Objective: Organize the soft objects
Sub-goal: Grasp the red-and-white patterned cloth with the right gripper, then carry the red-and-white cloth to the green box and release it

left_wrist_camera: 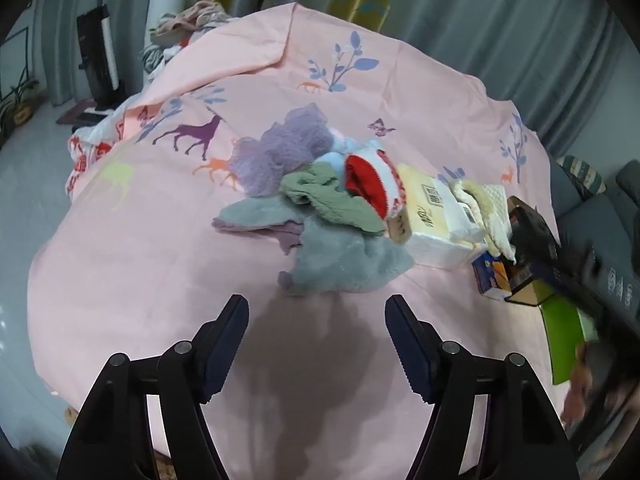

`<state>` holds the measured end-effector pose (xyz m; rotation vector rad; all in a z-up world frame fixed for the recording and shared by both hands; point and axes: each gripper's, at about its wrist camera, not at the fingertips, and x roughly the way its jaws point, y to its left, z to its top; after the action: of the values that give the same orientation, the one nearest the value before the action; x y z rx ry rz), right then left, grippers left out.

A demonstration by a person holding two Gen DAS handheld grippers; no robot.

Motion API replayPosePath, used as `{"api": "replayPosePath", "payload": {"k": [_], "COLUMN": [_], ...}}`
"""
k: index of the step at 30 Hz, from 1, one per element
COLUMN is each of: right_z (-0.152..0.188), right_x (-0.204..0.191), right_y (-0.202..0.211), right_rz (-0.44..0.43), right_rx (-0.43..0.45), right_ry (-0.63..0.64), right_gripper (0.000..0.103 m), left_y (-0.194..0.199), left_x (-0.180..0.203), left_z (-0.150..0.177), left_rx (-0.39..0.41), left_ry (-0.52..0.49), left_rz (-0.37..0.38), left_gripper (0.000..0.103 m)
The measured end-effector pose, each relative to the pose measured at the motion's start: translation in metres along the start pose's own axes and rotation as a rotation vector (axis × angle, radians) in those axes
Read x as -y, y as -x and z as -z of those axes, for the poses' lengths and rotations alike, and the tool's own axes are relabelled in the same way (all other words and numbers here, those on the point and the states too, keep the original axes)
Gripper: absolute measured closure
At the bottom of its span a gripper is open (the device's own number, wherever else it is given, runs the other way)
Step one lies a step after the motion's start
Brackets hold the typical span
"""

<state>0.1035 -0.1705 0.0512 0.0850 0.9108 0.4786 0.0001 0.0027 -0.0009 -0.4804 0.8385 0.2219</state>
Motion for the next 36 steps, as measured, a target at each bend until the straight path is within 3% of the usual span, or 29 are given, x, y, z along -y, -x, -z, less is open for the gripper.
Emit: {"api": "replayPosePath", "payload": {"k": [5, 11, 12, 14, 15, 18, 25, 28, 32, 33, 36], "right_z": [-0.044, -0.060, -0.061, -0.062, -0.064, -0.058, -0.029, -0.003, 0.033, 0.039, 0.049], "right_x": [-0.055, -0.080, -0.082, -0.081, -0.080, -0.072, -0.034, -0.005, 0.033, 0.042, 0.069], "right_y": [-0.059, -0.133, -0.139, -0.146, -0.149, -0.136, -0.054, -0.031, -0.022, -0.023, -0.029], "right_rz": [-0.060, -0.059, -0.053, -0.061, -0.096, -0.129, -0.154, -0.126, -0.042, -0.025, -0.031], "right_rx": [-0.079, -0.227, -0.229, -0.234, -0.245, -0.228, -0.166, -0.187, -0.243, -0.254, -0.298], "right_ry": [0.134, 0.226, 0.237, 0.242, 0.228, 0.211, 0.081, 0.007, -0.070, -0.093, -0.206], "right_gripper": [0.018, 0.019, 0.022, 0.038, 0.055, 0.062, 0.062, 0.061, 0.059, 0.059, 0.052], "left_y": [-0.007, -0.011, -0.012, -0.013, -0.013, -0.011, -0.007, -0.012, -0.024, -0.029, -0.041], "left_x": [-0.010, -0.020, -0.021, -0.023, -0.024, -0.023, 0.001, 0.019, 0.048, 0.054, 0.070], "left_z": [-0.004, -0.004, -0.005, -0.006, -0.007, -0.006, 0.004, 0.011, 0.023, 0.026, 0.031], "left_rx": [-0.022, -0.049, -0.054, -0.061, -0.062, -0.041, -0.030, -0.063, -0.101, -0.148, -0.200], "left_ry": [0.025, 0.027, 0.025, 0.022, 0.020, 0.020, -0.016, -0.049, -0.104, -0.117, -0.141], "left_rz": [0.009, 0.023, 0.019, 0.016, 0.018, 0.031, 0.074, 0.089, 0.109, 0.100, 0.108], "left_gripper": [0.031, 0.030, 0.030, 0.030, 0.030, 0.030, 0.029, 0.022, 0.022, 0.022, 0.022]}}
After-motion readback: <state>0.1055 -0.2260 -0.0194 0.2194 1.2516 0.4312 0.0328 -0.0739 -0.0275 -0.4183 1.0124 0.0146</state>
